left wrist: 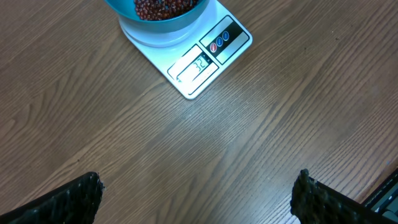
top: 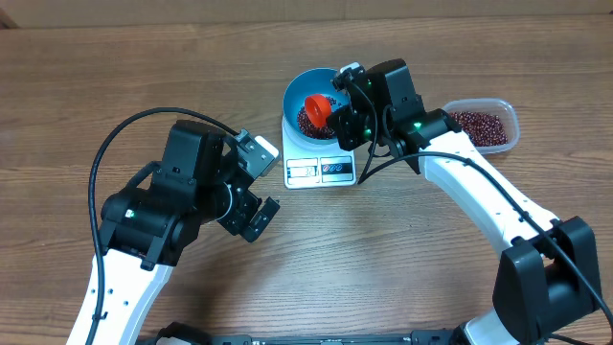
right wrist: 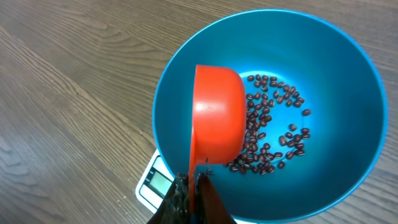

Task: Scoop item into bowl and weigh 150g on scale
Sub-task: 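Tilt the scoop with the right gripper to pour beans into the bowl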

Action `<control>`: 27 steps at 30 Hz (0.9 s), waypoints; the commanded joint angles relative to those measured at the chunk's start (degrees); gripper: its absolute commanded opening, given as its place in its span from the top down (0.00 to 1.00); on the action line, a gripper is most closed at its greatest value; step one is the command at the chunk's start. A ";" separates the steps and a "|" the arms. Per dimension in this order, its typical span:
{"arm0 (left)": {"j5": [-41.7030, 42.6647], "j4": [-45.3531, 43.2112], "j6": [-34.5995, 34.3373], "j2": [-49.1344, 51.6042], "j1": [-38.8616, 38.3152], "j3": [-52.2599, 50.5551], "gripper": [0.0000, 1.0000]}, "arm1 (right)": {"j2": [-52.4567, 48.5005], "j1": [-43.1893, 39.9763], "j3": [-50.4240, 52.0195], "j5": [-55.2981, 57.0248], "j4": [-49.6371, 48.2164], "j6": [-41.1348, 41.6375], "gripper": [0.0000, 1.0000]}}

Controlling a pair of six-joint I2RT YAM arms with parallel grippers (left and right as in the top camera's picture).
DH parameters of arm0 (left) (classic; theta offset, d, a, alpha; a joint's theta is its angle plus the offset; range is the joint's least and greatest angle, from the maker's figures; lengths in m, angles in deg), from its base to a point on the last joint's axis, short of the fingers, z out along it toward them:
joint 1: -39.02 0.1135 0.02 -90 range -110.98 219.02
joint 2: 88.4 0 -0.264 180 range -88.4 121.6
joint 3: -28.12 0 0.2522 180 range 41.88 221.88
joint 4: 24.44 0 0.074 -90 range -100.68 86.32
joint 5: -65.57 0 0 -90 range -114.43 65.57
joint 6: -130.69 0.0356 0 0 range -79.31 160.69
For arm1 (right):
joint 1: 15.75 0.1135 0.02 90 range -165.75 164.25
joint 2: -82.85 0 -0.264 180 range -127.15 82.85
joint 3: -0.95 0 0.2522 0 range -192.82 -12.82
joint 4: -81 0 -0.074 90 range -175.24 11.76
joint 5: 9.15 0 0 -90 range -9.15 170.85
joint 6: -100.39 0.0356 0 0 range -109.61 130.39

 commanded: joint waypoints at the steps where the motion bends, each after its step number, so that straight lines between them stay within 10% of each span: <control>1: -0.33 -0.04 1.07 -0.04 0.22 1.18 0.00 | 0.66 0.72 -0.39 -1.62 -0.33 4.02 0.96; 27: -0.35 -0.04 1.07 -0.02 0.22 1.18 0.00 | -3.52 0.94 -0.35 -4.83 -4.81 5.77 0.96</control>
